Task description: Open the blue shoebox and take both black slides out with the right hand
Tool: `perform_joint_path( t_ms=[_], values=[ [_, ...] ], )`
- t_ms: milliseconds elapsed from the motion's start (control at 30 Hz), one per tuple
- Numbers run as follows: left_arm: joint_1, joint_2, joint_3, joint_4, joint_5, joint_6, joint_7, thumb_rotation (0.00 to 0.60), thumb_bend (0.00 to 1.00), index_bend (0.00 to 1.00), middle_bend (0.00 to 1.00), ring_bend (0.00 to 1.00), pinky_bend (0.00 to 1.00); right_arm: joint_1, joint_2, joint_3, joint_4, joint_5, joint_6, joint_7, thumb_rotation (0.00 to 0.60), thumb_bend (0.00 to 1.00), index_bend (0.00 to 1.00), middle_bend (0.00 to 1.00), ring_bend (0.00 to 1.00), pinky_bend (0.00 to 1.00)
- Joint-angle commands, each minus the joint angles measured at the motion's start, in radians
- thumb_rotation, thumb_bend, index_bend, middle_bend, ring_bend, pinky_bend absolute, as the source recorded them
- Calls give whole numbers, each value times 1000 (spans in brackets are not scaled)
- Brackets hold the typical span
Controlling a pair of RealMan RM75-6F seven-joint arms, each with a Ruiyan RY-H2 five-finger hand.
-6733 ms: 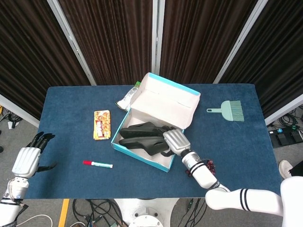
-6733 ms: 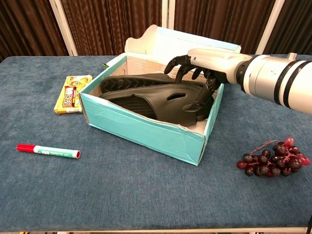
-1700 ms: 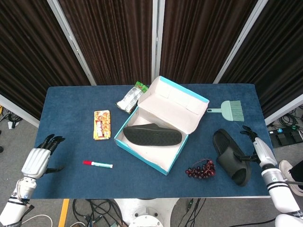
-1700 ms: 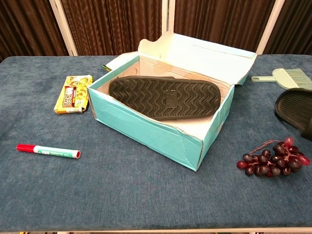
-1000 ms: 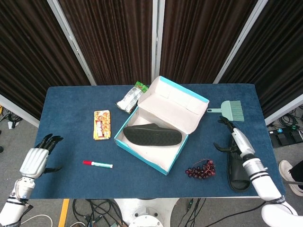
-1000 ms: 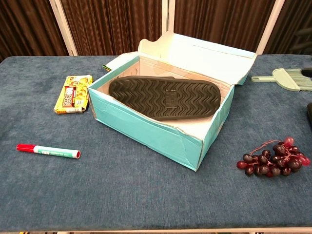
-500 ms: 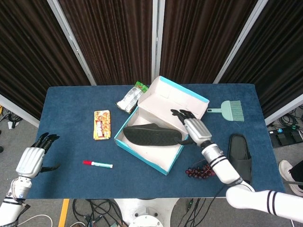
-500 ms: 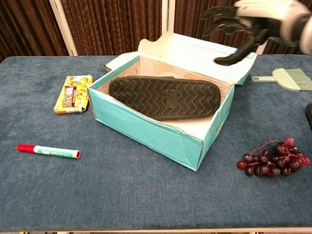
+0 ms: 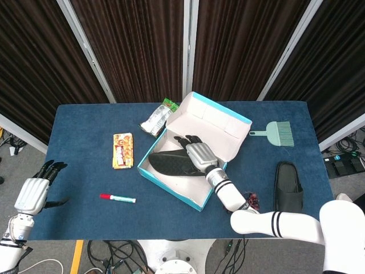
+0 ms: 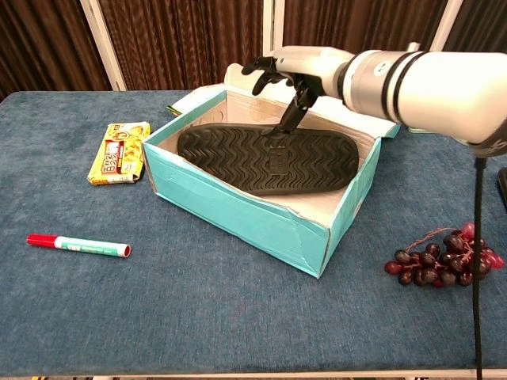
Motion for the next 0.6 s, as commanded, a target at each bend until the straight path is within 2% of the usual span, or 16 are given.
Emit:
perform_joint_path(
  t_ms=[33,400,600],
  values=[
    [1,1,-1,4,-1,0,-3,600,110,147,138,61,347,24,-27,-7,31,36,5,-25,600,203,0,138,0,17],
    [7,0,-4,19,-6,6,-19,600,109,147,139,61,347,108,-120,-28,133,141,-9,-115,600,205,14,134,0,17],
    [11,4,-3,28,-8,8,-31,600,109,147,138,61,347,116,-149,-39,157,124,23,-132,600,222,95,185,1,19]
  ],
)
